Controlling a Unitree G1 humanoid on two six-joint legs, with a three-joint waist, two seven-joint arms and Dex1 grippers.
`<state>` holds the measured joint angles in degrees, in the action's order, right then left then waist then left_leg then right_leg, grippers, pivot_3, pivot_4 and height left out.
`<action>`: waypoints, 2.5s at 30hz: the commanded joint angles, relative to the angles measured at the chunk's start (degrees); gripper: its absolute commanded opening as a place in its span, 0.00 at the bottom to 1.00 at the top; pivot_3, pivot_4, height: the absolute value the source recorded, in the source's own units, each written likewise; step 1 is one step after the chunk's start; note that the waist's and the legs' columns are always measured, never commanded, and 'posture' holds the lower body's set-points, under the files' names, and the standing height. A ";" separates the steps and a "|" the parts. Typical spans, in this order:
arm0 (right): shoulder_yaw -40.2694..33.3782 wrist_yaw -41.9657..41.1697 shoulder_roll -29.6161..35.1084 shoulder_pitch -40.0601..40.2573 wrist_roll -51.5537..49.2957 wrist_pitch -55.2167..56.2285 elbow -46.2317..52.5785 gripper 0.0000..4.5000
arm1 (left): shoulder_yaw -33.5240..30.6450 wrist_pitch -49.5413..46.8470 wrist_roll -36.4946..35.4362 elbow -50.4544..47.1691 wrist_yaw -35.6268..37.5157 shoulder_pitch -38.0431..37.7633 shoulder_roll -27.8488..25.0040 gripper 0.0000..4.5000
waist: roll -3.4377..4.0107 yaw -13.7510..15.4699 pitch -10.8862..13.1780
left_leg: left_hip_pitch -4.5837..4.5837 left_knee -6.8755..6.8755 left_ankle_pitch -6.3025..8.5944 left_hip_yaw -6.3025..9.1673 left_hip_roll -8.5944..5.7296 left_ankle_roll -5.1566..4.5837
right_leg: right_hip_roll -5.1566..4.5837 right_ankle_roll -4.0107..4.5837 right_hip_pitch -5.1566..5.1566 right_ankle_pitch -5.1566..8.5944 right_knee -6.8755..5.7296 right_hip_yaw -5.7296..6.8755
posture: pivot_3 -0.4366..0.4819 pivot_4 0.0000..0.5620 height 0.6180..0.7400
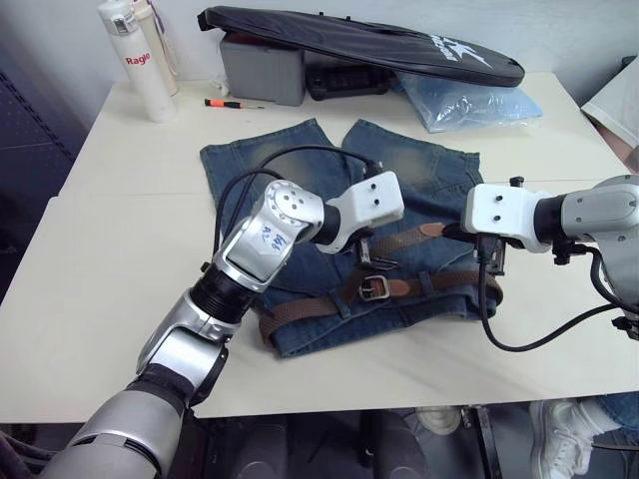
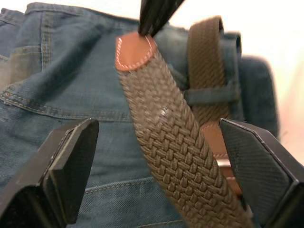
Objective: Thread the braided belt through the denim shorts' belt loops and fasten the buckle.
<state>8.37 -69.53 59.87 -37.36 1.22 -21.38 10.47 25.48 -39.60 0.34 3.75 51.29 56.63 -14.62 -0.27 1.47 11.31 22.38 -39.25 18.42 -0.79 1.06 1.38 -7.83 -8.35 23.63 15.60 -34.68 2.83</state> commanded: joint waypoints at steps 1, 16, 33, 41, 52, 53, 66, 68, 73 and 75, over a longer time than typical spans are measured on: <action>-1.49 0.50 0.72 -0.05 -0.13 -0.09 1.48 0.00 | -0.32 2.76 0.21 0.68 -1.77 0.99 2.03 0.80 | 0.00 -0.02 0.00 | 0.00 0.00 0.00 0.00 0.00 0.00 | 0.00 0.00 0.00 0.00 0.00 0.00 | 0.48 0.27 1.00; -3.76 0.99 -1.60 0.19 -5.95 -8.32 4.95 0.00 | -4.66 3.52 -3.42 4.43 -2.74 1.14 4.37 0.00 | 0.00 -0.06 0.00 | -0.01 0.00 0.00 0.00 0.00 0.00 | 0.00 0.00 0.00 0.00 0.00 0.00 | 0.48 0.27 1.00; -1.99 4.16 1.37 10.77 -11.07 -13.71 18.91 0.99 | -17.09 -12.71 -10.74 -1.29 -5.51 -7.23 -4.10 0.00 | 0.01 -0.34 0.00 | -0.05 0.02 0.00 0.00 0.01 0.00 | 0.01 0.00 0.02 0.00 -0.07 -0.02 | 0.48 0.27 1.00; 4.74 9.93 -2.23 11.83 -2.78 -6.09 14.29 0.99 | -18.86 -16.29 -12.21 -5.96 -8.40 -11.04 -7.85 0.00 | -0.01 0.17 0.00 | -0.02 -0.03 -0.01 0.04 -0.03 0.02 | -0.05 0.00 -0.01 0.00 -0.08 -0.02 | 0.48 0.27 1.00; 8.05 11.15 -4.74 11.25 3.88 0.63 9.13 0.99 | -18.10 -14.55 -12.56 -5.85 -9.08 -10.91 -9.81 0.00 | -0.01 -0.18 0.00 | -0.06 0.01 -0.01 0.02 -0.04 0.02 | -0.03 0.00 -0.02 0.00 -0.07 -0.02 | 0.48 0.27 1.00; 7.84 11.64 -5.28 10.99 4.04 0.77 8.78 0.99 | -18.02 -14.32 -12.70 -5.85 -8.81 -11.00 -10.04 0.00 | -0.01 -0.18 0.00 | -0.06 0.01 -0.01 0.02 -0.04 0.02 | -0.03 0.00 -0.02 0.00 -0.07 -0.02 | 0.48 0.27 1.00; 3.37 10.95 -9.24 10.79 -2.04 -4.22 8.30 0.36 | -19.22 -3.82 -13.06 -3.41 -4.89 -11.55 -13.46 0.00 | -0.01 -0.22 0.00 | -0.07 0.01 -0.01 0.01 -0.03 0.02 | -0.03 0.00 -0.02 0.00 -0.07 -0.02 | 0.48 0.27 1.00; 2.96 11.04 -9.66 10.82 -2.90 -4.80 8.04 0.16 | -18.92 -2.25 -12.92 -3.57 -3.46 -12.30 -15.07 0.00 | -0.01 -0.25 0.00 | -0.07 0.01 -0.01 0.01 -0.03 0.02 | -0.03 0.00 -0.02 0.00 -0.07 -0.02 | 0.48 0.27 1.00; 0.62 11.89 -11.73 10.26 -6.69 -10.22 7.97 0.01 | -18.43 -0.42 -13.91 -7.72 1.47 -16.50 -20.50 0.00 | -0.01 -0.46 0.00 | -0.08 0.04 -0.01 0.00 -0.03 0.02 | -0.03 0.00 -0.01 0.00 -0.07 -0.02 | 0.48 0.27 1.00; -0.45 12.55 -12.90 10.40 -8.52 -13.87 8.75 0.01 | -18.20 -0.58 -13.84 -9.45 1.87 -18.15 -22.03 0.00 | -0.01 -0.46 0.00 | -0.07 0.04 -0.01 0.00 -0.01 0.02 | -0.02 0.01 -0.01 0.00 -0.07 -0.02 | 0.48 0.27 1.00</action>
<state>10.49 -57.75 47.57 -26.33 -4.90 -32.65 17.55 7.84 -41.07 -13.03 -2.08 52.46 38.63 -35.43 -0.29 1.01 11.31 22.31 -39.21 18.41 -0.78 1.06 1.40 -7.85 -8.34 23.62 15.60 -34.75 2.81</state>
